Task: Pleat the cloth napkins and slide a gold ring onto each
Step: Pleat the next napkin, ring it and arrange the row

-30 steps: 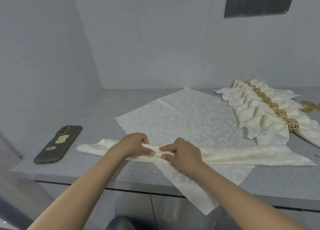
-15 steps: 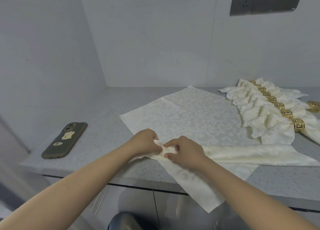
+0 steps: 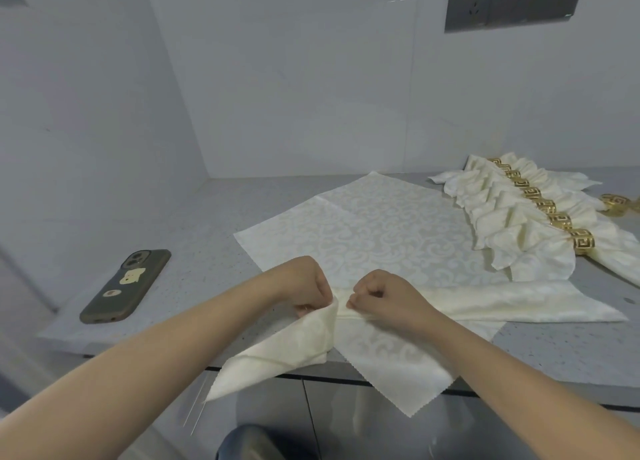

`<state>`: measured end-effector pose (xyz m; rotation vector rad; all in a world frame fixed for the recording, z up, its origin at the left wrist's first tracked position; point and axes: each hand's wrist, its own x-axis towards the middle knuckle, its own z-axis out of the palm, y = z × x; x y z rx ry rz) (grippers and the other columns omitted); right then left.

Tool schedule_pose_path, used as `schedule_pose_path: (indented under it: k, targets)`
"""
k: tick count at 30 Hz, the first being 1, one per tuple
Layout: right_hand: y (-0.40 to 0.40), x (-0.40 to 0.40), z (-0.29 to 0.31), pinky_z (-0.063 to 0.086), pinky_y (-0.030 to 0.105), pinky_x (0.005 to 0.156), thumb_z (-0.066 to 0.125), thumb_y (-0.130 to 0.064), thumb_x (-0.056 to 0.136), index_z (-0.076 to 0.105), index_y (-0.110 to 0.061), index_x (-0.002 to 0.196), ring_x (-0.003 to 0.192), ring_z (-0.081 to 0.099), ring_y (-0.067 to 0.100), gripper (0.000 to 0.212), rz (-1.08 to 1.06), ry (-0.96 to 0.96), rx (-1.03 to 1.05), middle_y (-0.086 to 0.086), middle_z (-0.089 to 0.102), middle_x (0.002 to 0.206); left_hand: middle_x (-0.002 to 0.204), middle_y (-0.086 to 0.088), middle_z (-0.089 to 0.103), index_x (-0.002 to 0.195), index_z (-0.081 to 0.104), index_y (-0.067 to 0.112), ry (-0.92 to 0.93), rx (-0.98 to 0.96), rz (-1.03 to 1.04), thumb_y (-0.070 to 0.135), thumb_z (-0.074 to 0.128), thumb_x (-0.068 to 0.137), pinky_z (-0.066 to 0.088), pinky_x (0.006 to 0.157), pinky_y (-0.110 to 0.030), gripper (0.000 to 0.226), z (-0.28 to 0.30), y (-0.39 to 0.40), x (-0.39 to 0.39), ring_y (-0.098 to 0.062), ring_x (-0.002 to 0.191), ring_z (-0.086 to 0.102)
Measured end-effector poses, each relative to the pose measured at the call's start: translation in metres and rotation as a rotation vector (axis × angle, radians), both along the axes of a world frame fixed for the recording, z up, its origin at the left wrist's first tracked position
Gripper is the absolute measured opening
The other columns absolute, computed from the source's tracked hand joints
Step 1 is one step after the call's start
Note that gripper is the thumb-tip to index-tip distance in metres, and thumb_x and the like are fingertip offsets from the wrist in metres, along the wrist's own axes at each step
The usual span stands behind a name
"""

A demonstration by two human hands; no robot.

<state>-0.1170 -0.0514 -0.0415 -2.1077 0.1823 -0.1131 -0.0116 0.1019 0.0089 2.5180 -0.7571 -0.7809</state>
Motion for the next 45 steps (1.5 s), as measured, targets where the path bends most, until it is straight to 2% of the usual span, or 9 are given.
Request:
schedule_pose_path:
  k: [4,8,13,20,26,30,35,40,45]
  targets:
    - [-0.004,-0.001,0.004,0.043,0.019,0.075,0.06,-0.015,0.086,0.068,0.005,0.08,0.077,0.058,-0.01,0.023,0.043,0.023,-0.014,0.0,0.063,0.094,0.086,-0.019,0.072,0.088,0.073,-0.001,-0.047,-0.103,-0.003,0.019,0.075,0.078,0.055,0.06,-0.023,0.022,-0.012,0.002,-0.003,-0.019,0.062,0.064]
    - [-0.005,-0.003,0.008,0.045,0.026,0.087,0.059,-0.017,0.085,0.068,-0.034,0.052,0.092,0.06,0.003,0.038,0.059,0.021,-0.011,-0.008,0.065,0.098,0.078,-0.011,0.071,0.083,0.072,0.003,-0.102,-0.164,0.033,0.037,0.085,0.067,0.055,0.061,-0.027,0.039,-0.017,0.004,-0.01,-0.012,0.054,0.06]
    - [-0.004,0.003,-0.001,0.035,0.026,0.062,0.062,-0.022,0.086,0.05,0.009,0.061,0.074,0.054,0.034,0.041,0.034,0.029,-0.124,0.03,0.058,0.101,0.08,0.007,0.061,0.086,0.063,0.014,-0.305,-0.16,0.053,0.055,0.08,0.061,0.052,0.067,-0.031,0.051,-0.028,0.004,-0.024,-0.009,0.067,0.055]
    - [-0.01,-0.001,0.004,0.036,0.008,0.066,0.071,-0.029,0.082,0.065,-0.031,0.071,0.066,0.047,-0.008,0.013,0.236,0.101,-0.241,-0.015,0.048,0.112,0.09,0.013,0.056,0.098,0.063,0.021,-0.276,-0.207,-0.03,0.044,0.079,0.072,0.037,0.06,-0.011,0.039,-0.037,0.014,-0.02,0.001,0.07,0.05]
    - [-0.016,-0.002,0.006,0.04,0.011,0.069,0.066,-0.019,0.081,0.063,-0.013,0.078,0.069,0.051,-0.009,0.008,0.206,0.075,-0.24,-0.018,0.055,0.112,0.103,0.016,0.051,0.107,0.063,0.027,-0.452,-0.325,-0.155,0.036,0.063,0.088,0.037,0.085,-0.016,0.021,-0.053,0.024,-0.012,0.002,0.094,0.049]
    - [-0.019,-0.004,0.002,0.044,0.015,0.071,0.064,-0.014,0.078,0.057,-0.009,0.073,0.08,0.058,0.001,0.01,0.136,0.039,-0.169,-0.02,0.059,0.106,0.153,0.017,0.021,0.146,0.028,0.031,-0.434,-0.353,-0.319,0.036,0.033,0.101,0.008,0.113,-0.013,0.046,-0.075,0.022,-0.018,0.005,0.14,0.011]
    - [-0.021,-0.003,-0.012,0.041,0.009,0.069,0.064,-0.008,0.073,0.052,-0.009,0.071,0.081,0.056,-0.013,0.012,0.086,-0.08,-0.177,-0.01,0.057,0.103,0.158,0.015,-0.004,0.144,-0.001,0.044,-0.5,-0.24,-0.433,0.059,0.005,0.094,-0.002,0.116,-0.019,0.052,-0.084,0.018,-0.017,0.0,0.144,-0.008]
    - [-0.02,-0.012,-0.021,0.042,0.026,0.091,0.056,-0.013,0.08,0.049,-0.025,0.108,0.103,0.047,0.008,0.031,0.188,-0.146,-0.319,-0.009,0.046,0.113,0.159,0.011,0.002,0.147,0.001,0.041,-0.568,-0.123,-0.471,0.066,-0.006,0.086,0.002,0.115,-0.025,0.067,-0.083,0.015,-0.016,-0.007,0.145,0.001]
    - [-0.034,-0.015,-0.009,0.02,0.029,0.101,0.057,-0.057,0.082,0.033,-0.033,0.139,0.125,0.031,0.016,0.066,0.039,0.059,-0.692,-0.011,0.04,0.134,0.158,0.009,0.009,0.15,0.01,0.037,-0.607,-0.021,-0.487,0.067,-0.002,0.084,0.001,0.112,-0.027,0.074,-0.072,0.013,-0.016,-0.01,0.143,0.004]
